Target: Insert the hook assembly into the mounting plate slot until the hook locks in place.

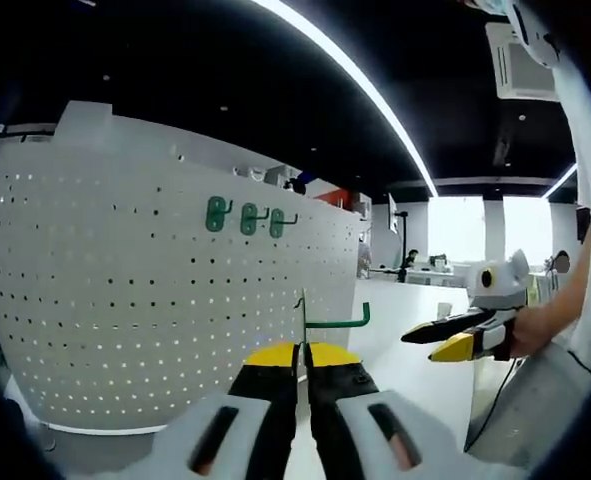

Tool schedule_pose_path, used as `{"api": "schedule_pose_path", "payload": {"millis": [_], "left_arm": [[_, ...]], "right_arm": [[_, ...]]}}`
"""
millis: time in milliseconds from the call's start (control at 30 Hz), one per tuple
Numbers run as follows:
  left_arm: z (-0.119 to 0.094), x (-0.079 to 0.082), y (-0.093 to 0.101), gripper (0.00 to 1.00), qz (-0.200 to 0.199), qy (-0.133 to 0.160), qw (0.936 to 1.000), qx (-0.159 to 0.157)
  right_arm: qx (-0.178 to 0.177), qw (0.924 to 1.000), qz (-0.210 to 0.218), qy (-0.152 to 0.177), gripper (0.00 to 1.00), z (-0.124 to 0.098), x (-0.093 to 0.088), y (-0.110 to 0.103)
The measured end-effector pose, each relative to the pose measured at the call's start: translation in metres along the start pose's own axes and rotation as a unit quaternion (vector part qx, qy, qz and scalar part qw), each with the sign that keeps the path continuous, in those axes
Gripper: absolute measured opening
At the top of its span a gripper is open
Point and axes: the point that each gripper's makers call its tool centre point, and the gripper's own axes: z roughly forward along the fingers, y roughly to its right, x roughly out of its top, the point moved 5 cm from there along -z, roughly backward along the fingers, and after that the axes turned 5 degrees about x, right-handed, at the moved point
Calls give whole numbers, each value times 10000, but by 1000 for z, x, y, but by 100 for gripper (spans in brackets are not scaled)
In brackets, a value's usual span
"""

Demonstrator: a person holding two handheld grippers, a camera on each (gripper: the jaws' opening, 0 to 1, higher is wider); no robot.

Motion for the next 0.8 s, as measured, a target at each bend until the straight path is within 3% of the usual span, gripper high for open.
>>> {"api": "schedule_pose_path", "payload": {"millis": [300,800], "left_arm": [[1,-2,2,2,-28,-26,10000,-28],[0,-2,2,2,77,-56,10000,4]], "right_arm": [[122,9996,-64,256,51,-3,17,-13],[263,9984,-364,343,50,0,30,-24]]}}
